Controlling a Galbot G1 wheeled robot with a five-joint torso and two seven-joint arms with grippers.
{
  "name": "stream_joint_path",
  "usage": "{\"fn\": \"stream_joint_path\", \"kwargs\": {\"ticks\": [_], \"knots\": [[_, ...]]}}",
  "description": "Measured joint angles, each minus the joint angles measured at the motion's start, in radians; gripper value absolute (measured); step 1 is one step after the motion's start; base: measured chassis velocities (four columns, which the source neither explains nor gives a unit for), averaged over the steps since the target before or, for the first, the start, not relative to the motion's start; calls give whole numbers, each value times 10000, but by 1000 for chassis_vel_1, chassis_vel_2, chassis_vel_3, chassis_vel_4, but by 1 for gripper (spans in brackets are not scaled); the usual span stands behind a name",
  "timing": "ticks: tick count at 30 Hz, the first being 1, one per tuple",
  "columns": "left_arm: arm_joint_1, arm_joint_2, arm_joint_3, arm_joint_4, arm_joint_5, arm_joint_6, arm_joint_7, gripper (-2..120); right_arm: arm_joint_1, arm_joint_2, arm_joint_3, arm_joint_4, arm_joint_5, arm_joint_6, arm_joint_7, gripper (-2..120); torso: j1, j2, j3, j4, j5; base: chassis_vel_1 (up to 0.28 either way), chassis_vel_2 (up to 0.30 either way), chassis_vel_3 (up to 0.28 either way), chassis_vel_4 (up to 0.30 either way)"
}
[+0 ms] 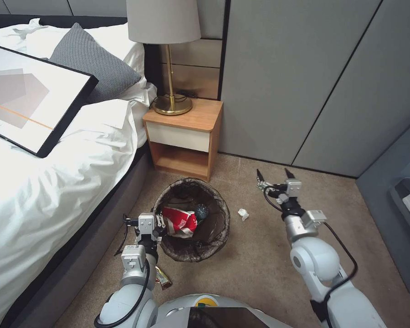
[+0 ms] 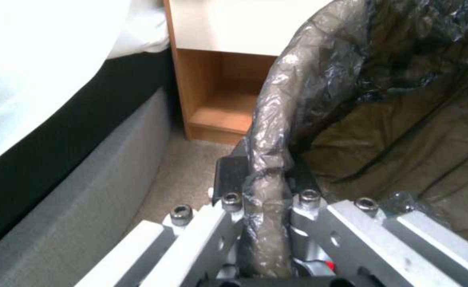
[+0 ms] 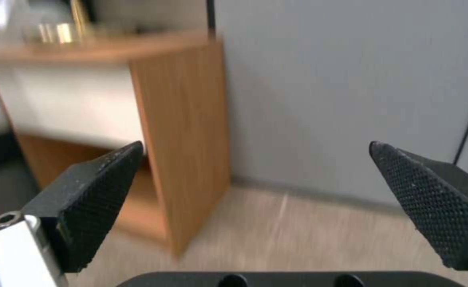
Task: Pick up the trash bin, then pick up the garbage from the floor and place it into the trash bin.
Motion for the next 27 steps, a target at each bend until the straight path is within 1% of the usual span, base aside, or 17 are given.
{"fn": "stream_joint_path", "kwargs": {"ticks": [2,3,4,7,8,10,11,12,14,15,17,18,20,21,24,27], "knots": [[0,0,0,0,0,0,0,2,367,-206,-235,-786,238,-518,-217,100,0,0,0,2,0,0,0,0,0],[0,0,-1,0,0,0,0,2,508,-261,-344,-1130,268,-678,-268,100,0,0,0,0,0,0,0,0,0],[0,0,-1,0,0,0,0,2,508,-261,-344,-1130,268,-678,-268,100,0,0,0,0,0,0,0,0,0],[2,0,0,0,0,0,0,2,981,-355,-684,-2136,552,-1178,-382,100,0,0,0,0,1,0,0,0,0],[2,0,0,0,0,0,0,2,981,-355,-684,-2136,552,-1178,-382,100,0,0,0,0,1,0,0,0,0],[1,0,-1,0,0,0,0,2,1246,-391,-878,-2624,715,-1382,-464,100,0,0,0,1,1,0,0,0,0],[2,0,0,0,0,0,0,2,1350,-398,-947,-2788,755,-1470,-498,100,1,0,0,-2,1,0,0,0,0],[2,0,0,0,0,0,0,2,1350,-398,-947,-2788,755,-1470,-498,100,1,0,0,-2,1,0,0,0,0],[1,0,0,0,0,0,0,2,1839,-366,-1277,-3673,945,-1988,-641,100,0,0,0,1,-1,0,0,0,0],[1,0,0,0,0,0,0,2,1839,-366,-1277,-3673,945,-1988,-641,100,0,0,0,1,-1,0,0,0,0],[1,0,0,0,0,0,0,2,2177,-222,-1462,-4328,1023,-2321,-911,100,0,0,0,0,-2,0,0,0,0],[1,0,0,0,0,0,0,2,2177,-222,-1462,-4328,1023,-2321,-911,100,0,0,0,0,-2,0,0,0,0],[0,0,-1,0,0,0,0,2,2519,58,-1729,-5071,991,-2397,-1111,100,1,0,-1,0,1,0,0,0,0],[0,0,-1,0,0,0,0,2,2519,58,-1729,-5071,991,-2397,-1111,100,1,0,-1,0,1,0,0,0,0],[1,0,-1,0,0,0,0,2,2871,471,-2035,-5891,735,-2324,-1290,100,0,0,-1,1,0,0,0,0,0],[2,0,0,0,0,0,0,2,2997,617,-2139,-6220,531,-2255,-1413,100,0,0,-1,0,-2,0,0,0,0]]}}
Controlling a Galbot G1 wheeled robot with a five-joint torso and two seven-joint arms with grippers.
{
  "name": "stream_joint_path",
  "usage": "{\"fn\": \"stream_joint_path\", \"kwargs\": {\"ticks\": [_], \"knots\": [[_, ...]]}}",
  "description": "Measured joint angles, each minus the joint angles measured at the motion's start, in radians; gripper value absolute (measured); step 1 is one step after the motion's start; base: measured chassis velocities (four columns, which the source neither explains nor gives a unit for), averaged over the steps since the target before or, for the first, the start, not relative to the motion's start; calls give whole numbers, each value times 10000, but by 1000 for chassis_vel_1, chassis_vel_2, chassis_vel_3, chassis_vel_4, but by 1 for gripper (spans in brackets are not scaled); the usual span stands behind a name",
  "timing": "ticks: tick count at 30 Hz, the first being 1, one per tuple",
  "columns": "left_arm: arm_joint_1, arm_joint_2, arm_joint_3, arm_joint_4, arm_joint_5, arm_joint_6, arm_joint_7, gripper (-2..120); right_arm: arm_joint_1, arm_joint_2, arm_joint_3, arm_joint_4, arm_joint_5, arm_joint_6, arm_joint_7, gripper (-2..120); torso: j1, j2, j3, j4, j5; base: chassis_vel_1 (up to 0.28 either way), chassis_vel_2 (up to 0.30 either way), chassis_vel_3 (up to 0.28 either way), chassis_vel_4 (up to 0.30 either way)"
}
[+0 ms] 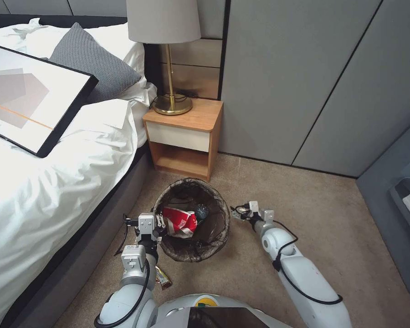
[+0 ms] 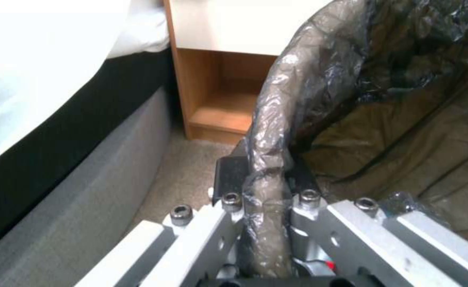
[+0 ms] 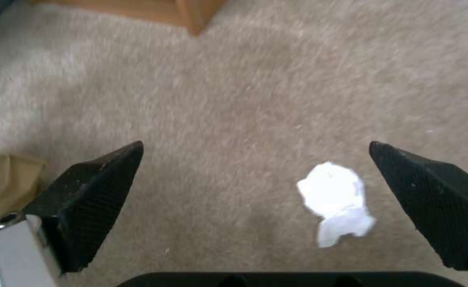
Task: Pick up the trash bin, then pick up the garbage from the floor and place it into the trash bin.
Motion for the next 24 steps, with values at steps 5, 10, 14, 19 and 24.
{"fn": "stream_joint_path", "kwargs": {"ticks": [5,10,14,19,24], "knots": [[0,0,0,0,0,0,0,2,536,367,-246,-1357,-671,496,-234,100,0,0,0,1,1,0,0,0,0],[0,0,0,0,0,0,0,2,883,534,-272,-2281,-1041,852,-404,100,0,0,0,0,0,0,0,0,0],[0,0,0,0,0,0,0,2,1124,599,-231,-2887,-1339,1075,-472,100,0,0,0,1,1,0,0,0,0],[0,0,0,0,0,0,0,2,1164,512,-169,-2979,-1375,1145,-471,100,0,0,0,0,1,0,0,0,0],[0,0,-1,0,0,0,0,2,1172,465,-134,-3019,-1375,1179,-471,100,0,0,0,0,1,0,0,0,0]]}}
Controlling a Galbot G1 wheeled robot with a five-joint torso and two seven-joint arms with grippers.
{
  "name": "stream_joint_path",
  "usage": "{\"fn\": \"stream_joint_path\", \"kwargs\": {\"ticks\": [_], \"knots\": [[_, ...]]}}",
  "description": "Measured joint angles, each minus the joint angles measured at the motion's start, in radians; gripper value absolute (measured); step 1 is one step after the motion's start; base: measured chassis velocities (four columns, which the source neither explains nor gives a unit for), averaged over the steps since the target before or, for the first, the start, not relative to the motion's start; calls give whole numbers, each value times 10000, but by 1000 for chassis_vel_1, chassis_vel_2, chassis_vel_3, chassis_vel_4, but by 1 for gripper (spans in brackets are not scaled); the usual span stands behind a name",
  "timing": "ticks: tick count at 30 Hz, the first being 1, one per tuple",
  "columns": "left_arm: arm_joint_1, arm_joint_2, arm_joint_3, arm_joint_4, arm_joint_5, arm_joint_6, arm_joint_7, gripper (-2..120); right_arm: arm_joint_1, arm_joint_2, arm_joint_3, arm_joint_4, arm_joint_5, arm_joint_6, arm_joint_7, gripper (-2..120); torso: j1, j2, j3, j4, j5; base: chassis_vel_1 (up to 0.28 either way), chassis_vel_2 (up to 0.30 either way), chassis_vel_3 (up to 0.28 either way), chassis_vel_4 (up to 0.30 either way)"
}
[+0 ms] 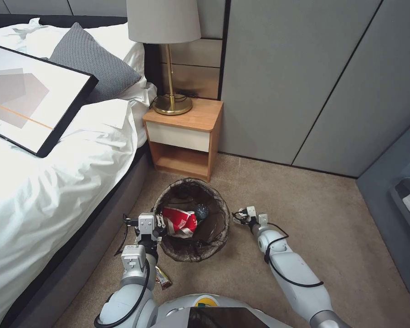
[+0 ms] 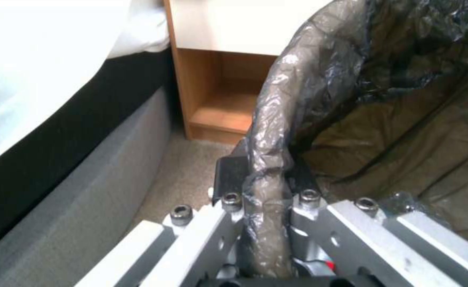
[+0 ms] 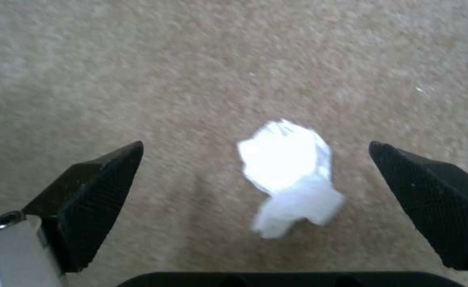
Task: Pick up the trash bin, then pick up the garbage from the floor and place it into the trash bin.
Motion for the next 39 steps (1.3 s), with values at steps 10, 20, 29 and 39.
{"fn": "stream_joint_path", "kwargs": {"ticks": [10,20,29,39], "knots": [[0,0,0,0,0,0,0,2,53,-33,134,-323,-122,170,-44,89,0,0,0,0,1,0,0,0,0],[0,0,0,-1,0,0,0,2,69,24,217,-582,-291,249,-71,50,0,0,0,0,1,0,0,0,0],[0,0,1,0,0,0,0,2,259,234,360,-1318,-633,634,-180,16,0,0,0,0,1,0,0,0,0],[0,0,1,0,0,0,0,2,427,188,422,-1596,-735,1025,-452,0,0,0,0,0,1,0,0,0,0]]}}
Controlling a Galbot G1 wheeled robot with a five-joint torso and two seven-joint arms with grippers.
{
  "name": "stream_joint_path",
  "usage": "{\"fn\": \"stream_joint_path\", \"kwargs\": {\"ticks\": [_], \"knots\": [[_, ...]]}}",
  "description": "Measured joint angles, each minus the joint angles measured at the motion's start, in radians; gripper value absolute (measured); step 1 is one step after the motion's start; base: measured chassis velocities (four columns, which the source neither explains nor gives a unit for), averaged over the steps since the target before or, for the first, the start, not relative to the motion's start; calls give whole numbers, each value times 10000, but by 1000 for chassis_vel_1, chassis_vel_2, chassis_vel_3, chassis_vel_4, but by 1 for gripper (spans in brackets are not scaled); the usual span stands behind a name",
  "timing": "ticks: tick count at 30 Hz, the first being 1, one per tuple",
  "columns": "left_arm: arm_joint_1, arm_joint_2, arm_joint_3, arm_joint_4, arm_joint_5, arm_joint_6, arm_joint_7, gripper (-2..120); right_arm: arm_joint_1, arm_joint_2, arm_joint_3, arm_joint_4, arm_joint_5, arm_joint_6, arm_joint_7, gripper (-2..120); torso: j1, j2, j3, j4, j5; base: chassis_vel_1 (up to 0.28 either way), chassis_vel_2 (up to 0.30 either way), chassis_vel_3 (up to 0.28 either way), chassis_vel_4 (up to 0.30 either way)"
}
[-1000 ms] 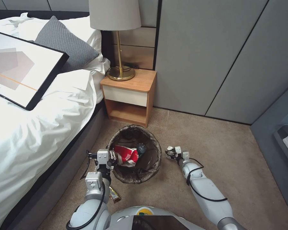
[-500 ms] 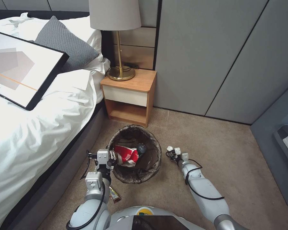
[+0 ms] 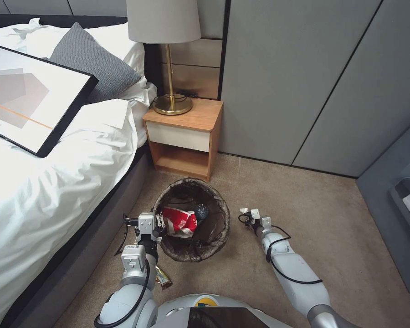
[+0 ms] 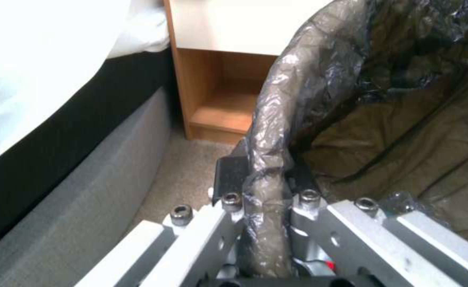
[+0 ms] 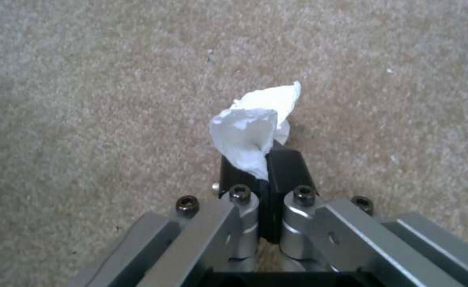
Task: Pick up the trash bin, then pick up the garbage from the floor and place it into the trash bin.
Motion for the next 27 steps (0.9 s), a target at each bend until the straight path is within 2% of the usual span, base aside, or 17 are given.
{"fn": "stream_joint_path", "kwargs": {"ticks": [9,13,14,15,16,18,20,21,23,24,27], "knots": [[0,0,-1,0,0,0,0,2,-78,-134,64,201,-48,153,-2,0,0,0,0,0,0,0,0,0,0],[0,0,0,0,0,0,0,2,-327,-199,172,841,-51,414,68,0,0,0,0,1,1,0,0,0,0],[0,0,-1,0,0,0,0,2,-467,-229,228,1255,10,573,73,0,0,0,0,-1,0,0,0,0,0],[1,0,0,0,0,0,0,2,-839,-324,323,2601,572,1184,-14,0,0,0,0,-2,0,0,0,0,0],[-2,0,0,0,0,0,0,2,-1006,-372,372,3228,829,1557,-203,0,0,0,-1,3,-3,0,0,0,0],[0,0,0,0,0,0,0,2,-1100,-405,394,3590,987,1759,-340,0,0,1,-1,2,-4,0,0,0,0],[1,0,-1,0,0,0,0,2,-1463,-661,434,4951,1644,2353,-966,0,0,1,0,2,1,0,0,0,0],[1,0,-1,0,0,0,0,2,-1463,-661,434,4951,1644,2353,-966,0,0,1,0,2,1,0,0,0,0],[-3,0,1,0,0,0,0,2,-1871,-1128,473,6774,2371,2679,-1706,0,0,1,-1,-2,-2,0,0,0,0],[-3,0,1,0,0,0,0,2,-1871,-1128,473,6774,2371,2679,-1706,0,0,1,-1,-2,-2,0,0,0,0],[-1,0,-1,0,0,0,0,2,-2514,-1796,514,9040,3017,2820,-2706,0,0,1,-1,1,-3,0,0,0,0]]}}
